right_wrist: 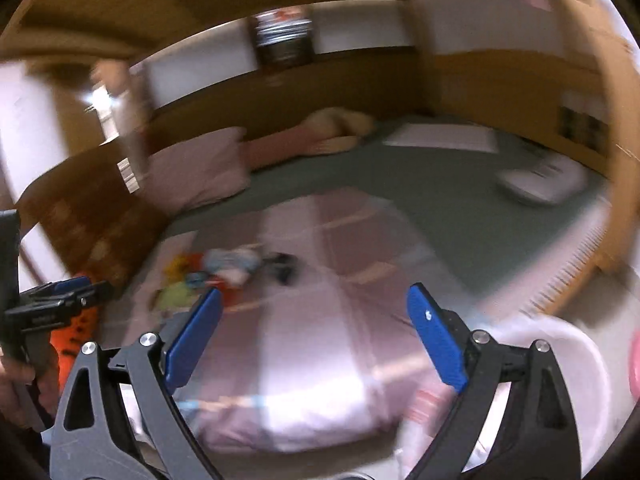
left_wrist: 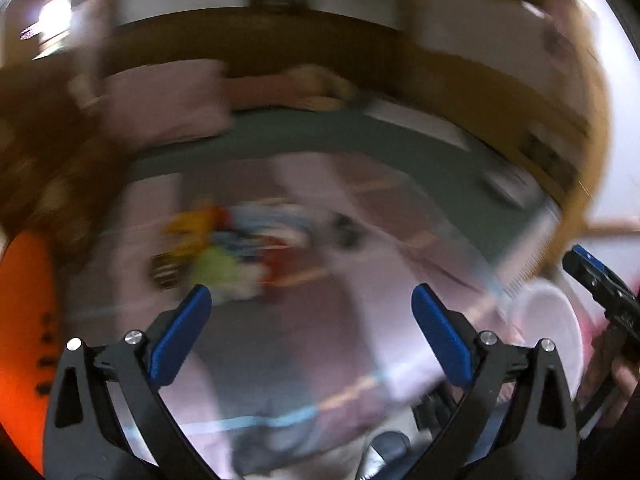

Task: Collect trash
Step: 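Return both tools over the trash pile on the bed, then grasp the green paper with the left gripper while the right grasps the dark green bag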

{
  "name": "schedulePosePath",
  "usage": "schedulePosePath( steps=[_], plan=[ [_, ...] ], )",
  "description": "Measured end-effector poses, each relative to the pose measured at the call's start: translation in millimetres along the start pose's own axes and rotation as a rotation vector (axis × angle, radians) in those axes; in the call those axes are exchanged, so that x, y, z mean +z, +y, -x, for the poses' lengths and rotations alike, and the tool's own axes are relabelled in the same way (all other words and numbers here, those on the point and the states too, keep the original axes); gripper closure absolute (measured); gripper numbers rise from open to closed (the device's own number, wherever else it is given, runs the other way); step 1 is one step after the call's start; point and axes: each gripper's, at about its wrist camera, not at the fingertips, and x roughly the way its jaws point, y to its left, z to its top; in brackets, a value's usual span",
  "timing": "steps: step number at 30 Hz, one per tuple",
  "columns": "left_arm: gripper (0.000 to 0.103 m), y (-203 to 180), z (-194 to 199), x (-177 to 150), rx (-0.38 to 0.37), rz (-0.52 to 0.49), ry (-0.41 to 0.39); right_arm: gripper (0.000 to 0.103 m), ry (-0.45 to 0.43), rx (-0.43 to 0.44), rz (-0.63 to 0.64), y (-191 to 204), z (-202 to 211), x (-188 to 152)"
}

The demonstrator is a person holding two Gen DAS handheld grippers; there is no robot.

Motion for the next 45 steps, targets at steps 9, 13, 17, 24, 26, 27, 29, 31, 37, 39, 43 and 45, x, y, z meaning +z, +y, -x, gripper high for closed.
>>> schedulePosePath(
  steps=[9,13,17,24,26,27,29,31,37,39,43,45],
  plan=[
    [0.003,90.6,-30.9,-31.9,0.210,0.139,0.028,0.012,0.104,0.074,0.138,84.7,-106.3,-17.6],
    [0.003,101.8,-21.2,-34.0,0.190,0.158,0.011,0.012,0.182,0.096,0.126,79.8,-118.0,-23.9],
    [0.003,96.1,-22.2,-35.5,0.152,0.167,0.024,0.012,0.169,0.079,0.130,76.8,-112.7,-23.7],
    [0.003,83.0,-27.1,-38.5,0.161,0.116,0.046,0.012,0.182,0.092,0.138,80.3,-118.0,-26.3],
    [0.003,83.8,-28.1,-39.8,0.158,0.127,0.050,0.012,0.184,0.093,0.144,81.3,-119.0,-26.9],
    [0.003,84.5,-28.9,-40.8,0.158,0.131,0.054,0.012,0.185,0.093,0.145,81.9,-119.5,-27.5],
    [0.003,86.2,-31.0,-42.1,0.154,0.136,0.060,0.012,0.182,0.092,0.141,81.4,-119.7,-27.5],
    [0.003,86.7,-33.2,-43.1,0.149,0.138,0.068,0.012,0.183,0.091,0.140,82.0,-120.3,-28.4],
    [0.003,81.3,-36.9,-44.9,0.147,0.115,0.083,0.012,0.186,0.094,0.148,83.7,-121.5,-29.4],
    [0.003,80.4,-38.6,-45.3,0.146,0.110,0.089,0.012,0.185,0.093,0.147,83.9,-121.3,-29.5],
    [0.003,78.7,-47.5,-41.9,0.135,0.105,0.102,0.012,0.189,0.093,0.145,84.7,-121.6,-30.3],
    [0.003,74.2,-59.4,-33.8,0.132,0.082,0.109,0.012,0.194,0.097,0.141,85.6,-122.3,-31.0]
  ],
)
